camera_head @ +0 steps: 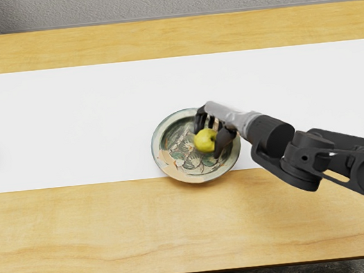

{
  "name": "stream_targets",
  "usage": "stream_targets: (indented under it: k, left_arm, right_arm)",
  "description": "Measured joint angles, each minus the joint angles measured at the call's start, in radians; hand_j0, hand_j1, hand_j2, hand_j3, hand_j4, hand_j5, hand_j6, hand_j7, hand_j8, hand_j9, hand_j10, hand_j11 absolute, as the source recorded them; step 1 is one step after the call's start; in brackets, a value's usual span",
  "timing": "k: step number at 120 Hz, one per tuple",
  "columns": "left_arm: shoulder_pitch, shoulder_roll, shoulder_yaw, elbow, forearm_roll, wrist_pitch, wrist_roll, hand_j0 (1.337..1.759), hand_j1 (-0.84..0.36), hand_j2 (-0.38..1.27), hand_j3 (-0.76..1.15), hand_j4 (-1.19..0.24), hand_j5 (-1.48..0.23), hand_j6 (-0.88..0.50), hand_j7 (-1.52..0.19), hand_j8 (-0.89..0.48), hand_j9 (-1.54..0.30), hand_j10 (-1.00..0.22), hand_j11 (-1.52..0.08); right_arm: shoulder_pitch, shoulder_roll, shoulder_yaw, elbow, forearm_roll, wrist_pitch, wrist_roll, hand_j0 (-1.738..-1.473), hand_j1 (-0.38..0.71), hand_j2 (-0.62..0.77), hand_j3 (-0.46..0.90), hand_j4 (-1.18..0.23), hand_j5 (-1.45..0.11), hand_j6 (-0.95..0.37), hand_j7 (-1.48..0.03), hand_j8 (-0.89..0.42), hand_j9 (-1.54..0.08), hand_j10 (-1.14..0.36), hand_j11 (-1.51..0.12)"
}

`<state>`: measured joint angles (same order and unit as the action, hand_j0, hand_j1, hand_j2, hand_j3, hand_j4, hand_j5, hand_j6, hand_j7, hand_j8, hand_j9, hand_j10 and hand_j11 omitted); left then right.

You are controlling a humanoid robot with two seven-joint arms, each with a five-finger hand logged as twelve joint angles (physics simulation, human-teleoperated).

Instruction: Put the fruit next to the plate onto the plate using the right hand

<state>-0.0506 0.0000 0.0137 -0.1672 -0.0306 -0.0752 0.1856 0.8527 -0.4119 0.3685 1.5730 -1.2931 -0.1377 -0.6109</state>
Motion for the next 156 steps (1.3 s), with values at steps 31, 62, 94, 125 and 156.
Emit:
stream_targets:
  k: [31, 62, 94, 125, 156]
  left_arm:
    - [0.0, 0.0, 0.0, 0.0, 0.0, 0.0, 0.0, 1.658, 0.34, 0.0, 0.0, -0.01, -0.01, -0.01, -0.01, -0.01, -0.01, -0.01, -0.01]
    - [0.0, 0.0, 0.0, 0.0, 0.0, 0.0, 0.0, 1.658, 0.34, 0.0, 0.0, -0.01, -0.01, -0.01, -0.01, -0.01, -0.01, -0.01, -0.01]
    - [0.0, 0.0, 0.0, 0.0, 0.0, 0.0, 0.0, 1.658, 0.34, 0.0, 0.0, -0.01, -0.01, -0.01, -0.01, -0.01, -0.01, -0.01, -0.01]
    - [0.0, 0.0, 0.0, 0.0, 0.0, 0.0, 0.0, 1.658, 0.34, 0.0, 0.0, -0.01, -0.01, -0.01, -0.01, -0.01, -0.01, -0.01, -0.01]
    - [-0.001, 0.0, -0.001, 0.0, 0.0, 0.0, 0.0, 1.658, 0.34, 0.0, 0.0, -0.01, -0.01, -0.01, -0.01, -0.01, -0.01, -0.01, -0.01]
  right_arm:
    - [0.004, 0.022, 0.003, -0.022, 0.005, 0.0, 0.0, -1.657, -0.01, 0.25, 0.0, -0.37, -0.58, -0.26, -0.56, -0.29, -0.56, -0.42, -0.57]
    - [0.007, 0.02, 0.032, -0.014, 0.008, 0.005, 0.0, -1.658, -0.25, 0.07, 0.0, -0.11, -0.16, -0.08, -0.16, -0.08, -0.16, -0.12, -0.16]
    - [0.006, -0.03, 0.115, 0.046, 0.104, 0.088, 0.0, -1.658, -0.32, 0.02, 0.0, -0.03, -0.04, -0.02, -0.04, -0.02, -0.04, -0.03, -0.04]
    - [0.0, -0.149, 0.27, 0.054, 0.42, 0.421, 0.0, -1.658, -0.34, 0.01, 0.0, -0.01, -0.01, -0.01, -0.01, -0.01, -0.01, -0.01, -0.01]
    - [-0.001, -0.334, 0.396, 0.038, 0.757, 0.692, 0.0, -1.658, -0.35, 0.0, 0.0, 0.0, 0.0, 0.0, 0.0, 0.0, 0.0, 0.0, 0.0]
